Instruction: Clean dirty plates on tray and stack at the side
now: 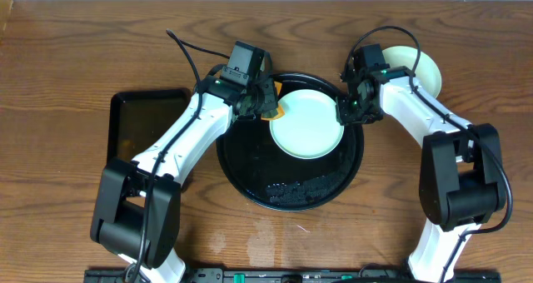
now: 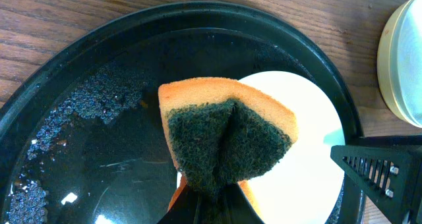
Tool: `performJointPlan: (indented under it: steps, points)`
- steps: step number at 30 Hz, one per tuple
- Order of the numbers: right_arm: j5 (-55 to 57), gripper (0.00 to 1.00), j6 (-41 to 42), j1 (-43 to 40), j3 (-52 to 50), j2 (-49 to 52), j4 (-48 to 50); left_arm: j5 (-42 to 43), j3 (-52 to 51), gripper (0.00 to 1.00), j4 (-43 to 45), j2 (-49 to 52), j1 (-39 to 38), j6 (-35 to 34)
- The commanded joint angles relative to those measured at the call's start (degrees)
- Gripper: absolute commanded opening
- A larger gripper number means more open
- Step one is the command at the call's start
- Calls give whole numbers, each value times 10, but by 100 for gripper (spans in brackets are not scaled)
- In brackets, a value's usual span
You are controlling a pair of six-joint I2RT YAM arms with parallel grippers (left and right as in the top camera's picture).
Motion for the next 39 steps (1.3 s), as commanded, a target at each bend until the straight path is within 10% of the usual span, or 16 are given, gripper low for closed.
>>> performJointPlan:
  steps: [1, 39]
  points:
    - [-19, 36, 2, -6, 11, -10, -1, 3, -2, 8, 1, 5, 2, 0]
    - [-20, 1, 168, 78, -62, -10, 126, 3, -9, 8, 16, 45, -52, -109]
